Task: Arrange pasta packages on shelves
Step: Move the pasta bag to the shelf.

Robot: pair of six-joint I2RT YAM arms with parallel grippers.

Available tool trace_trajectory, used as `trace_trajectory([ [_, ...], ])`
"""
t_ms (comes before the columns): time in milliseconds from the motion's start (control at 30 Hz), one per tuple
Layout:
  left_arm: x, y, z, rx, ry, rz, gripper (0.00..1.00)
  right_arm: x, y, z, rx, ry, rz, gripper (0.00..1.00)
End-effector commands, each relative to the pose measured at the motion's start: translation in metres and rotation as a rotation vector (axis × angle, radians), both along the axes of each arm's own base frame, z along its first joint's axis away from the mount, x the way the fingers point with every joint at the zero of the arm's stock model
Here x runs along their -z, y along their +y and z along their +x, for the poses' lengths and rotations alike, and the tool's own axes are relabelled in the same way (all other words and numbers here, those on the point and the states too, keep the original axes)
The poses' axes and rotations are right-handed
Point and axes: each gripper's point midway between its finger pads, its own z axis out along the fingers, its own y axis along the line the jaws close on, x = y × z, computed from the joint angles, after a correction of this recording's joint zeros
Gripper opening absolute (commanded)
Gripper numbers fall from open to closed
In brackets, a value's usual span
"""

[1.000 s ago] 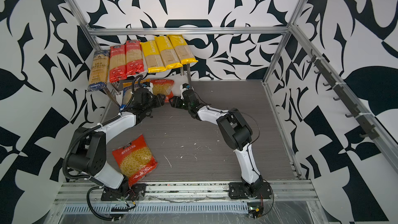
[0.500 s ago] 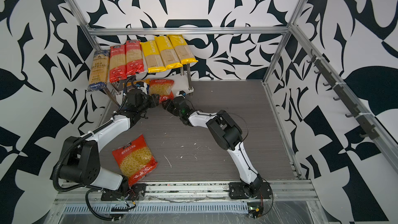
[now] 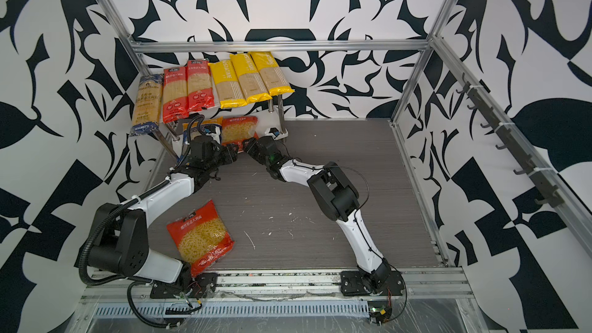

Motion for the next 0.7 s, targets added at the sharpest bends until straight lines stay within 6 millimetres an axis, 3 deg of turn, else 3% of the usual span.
trace_trajectory([
  [0, -0.006, 0.001, -0.004, 0.0, -0.01, -0.015, 0.57, -0.038, -0.001, 0.018, 0.066, -0.072, 0.052, 0.65],
  [233, -0.007, 0.0, -0.004, 0.0, -0.011, -0.022, 0.57, -0.021, -0.005, 0.037, 0.175, -0.026, 0.076, 0.57],
  [367, -0.009, 0.001, -0.005, 0.0, -0.014, -0.019, 0.57, -0.023, 0.004, 0.038, 0.146, -0.028, 0.084, 0.4],
  [533, -0.012, 0.003, -0.007, -0.006, -0.02, -0.012, 0.57, -0.013, 0.004, 0.038, 0.102, -0.004, 0.073, 0.03],
  [667, -0.016, 0.004, -0.007, -0.008, -0.029, -0.007, 0.57, -0.009, 0.005, 0.036, 0.029, 0.004, 0.071, 0.0],
])
